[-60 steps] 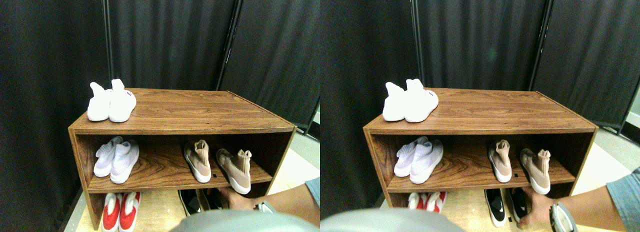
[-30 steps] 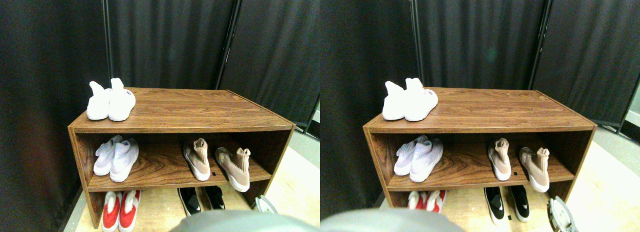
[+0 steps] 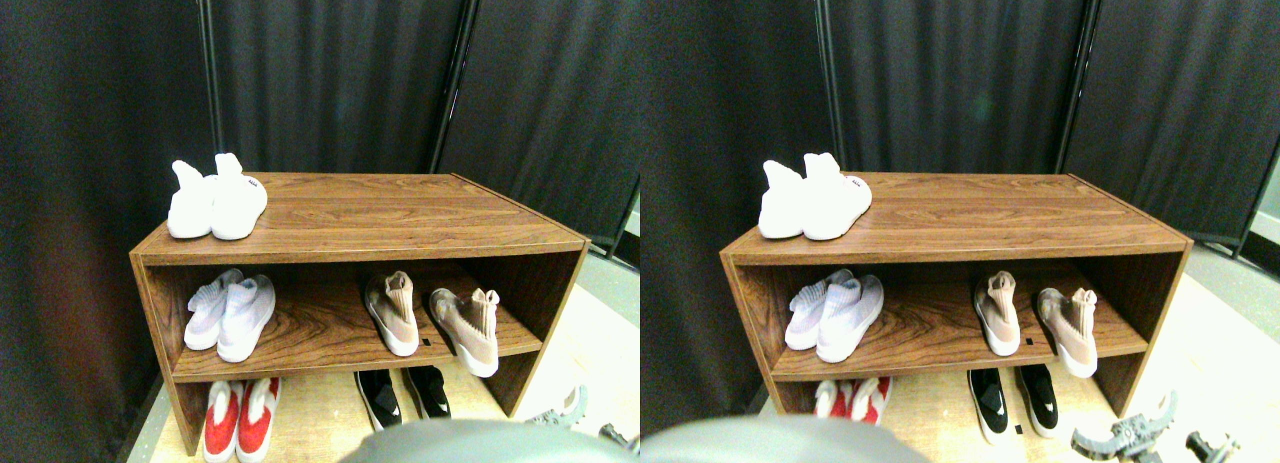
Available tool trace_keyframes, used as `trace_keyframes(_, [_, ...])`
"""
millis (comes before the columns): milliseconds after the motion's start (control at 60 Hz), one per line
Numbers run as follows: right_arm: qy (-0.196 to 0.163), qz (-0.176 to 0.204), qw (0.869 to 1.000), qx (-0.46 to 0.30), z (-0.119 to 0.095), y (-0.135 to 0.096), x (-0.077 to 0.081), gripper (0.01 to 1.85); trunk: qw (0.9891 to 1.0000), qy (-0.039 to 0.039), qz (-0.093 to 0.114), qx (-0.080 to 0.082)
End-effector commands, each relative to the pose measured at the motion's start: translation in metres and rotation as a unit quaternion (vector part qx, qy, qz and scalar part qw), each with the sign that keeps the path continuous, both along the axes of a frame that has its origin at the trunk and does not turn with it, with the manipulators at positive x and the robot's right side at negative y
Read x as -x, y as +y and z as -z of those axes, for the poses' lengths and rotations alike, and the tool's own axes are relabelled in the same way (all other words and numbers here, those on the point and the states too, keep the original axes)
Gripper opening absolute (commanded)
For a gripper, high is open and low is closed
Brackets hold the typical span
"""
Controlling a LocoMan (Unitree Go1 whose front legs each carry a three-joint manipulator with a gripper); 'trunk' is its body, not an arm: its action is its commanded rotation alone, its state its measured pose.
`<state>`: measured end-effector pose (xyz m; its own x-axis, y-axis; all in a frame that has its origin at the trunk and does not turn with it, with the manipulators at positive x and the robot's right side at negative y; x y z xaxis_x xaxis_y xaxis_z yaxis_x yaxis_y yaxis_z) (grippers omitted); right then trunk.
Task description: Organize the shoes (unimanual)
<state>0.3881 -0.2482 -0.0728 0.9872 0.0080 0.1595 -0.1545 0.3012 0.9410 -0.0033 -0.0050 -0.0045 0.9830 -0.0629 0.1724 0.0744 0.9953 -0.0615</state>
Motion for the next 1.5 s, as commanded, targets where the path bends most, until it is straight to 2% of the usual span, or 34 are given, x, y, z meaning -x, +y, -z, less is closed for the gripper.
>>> trace_keyframes(17, [-0.021, 0.012, 1.000, 0.002, -0.012, 0.001, -0.006, 1.49, 0.9999, 0.0111, -0.001, 0.009])
trace_keyframes(267, [-0.001, 0.013, 1.000, 0.005, -0.012, 0.003, -0.026, 1.41, 0.9998, 0.0138, -0.003, 0.011])
trace_keyframes(317, [0.007, 0.025, 1.000, 0.004, -0.010, 0.003, -0.030, 1.41, 0.9998, 0.0151, -0.004, 0.012])
trace_keyframes(467, [0.024, 0.032, 0.999, 0.001, -0.002, 0.003, -0.044, 1.42, 0.9997, 0.0177, -0.005, 0.013])
trace_keyframes(617, [0.040, 0.052, 0.998, -0.005, 0.008, 0.003, -0.058, 1.32, 0.9997, 0.0192, -0.007, 0.015])
trace_keyframes(867, [0.053, 0.060, 0.997, -0.017, 0.018, -0.001, -0.077, 1.36, 0.9996, 0.0206, -0.011, 0.018])
trace_keyframes(950, [0.051, 0.059, 0.997, -0.026, 0.019, -0.001, -0.079, 1.31, 0.9996, 0.0206, -0.011, 0.018])
trace_keyframes(1400, [0.061, 0.055, 0.997, -0.013, 0.020, -0.001, -0.088, 1.40, 0.9995, 0.0211, -0.013, 0.017])
trace_keyframes(1500, [0.059, 0.055, 0.997, -0.014, 0.019, -0.001, -0.086, 1.33, 0.9996, 0.0213, -0.012, 0.017])
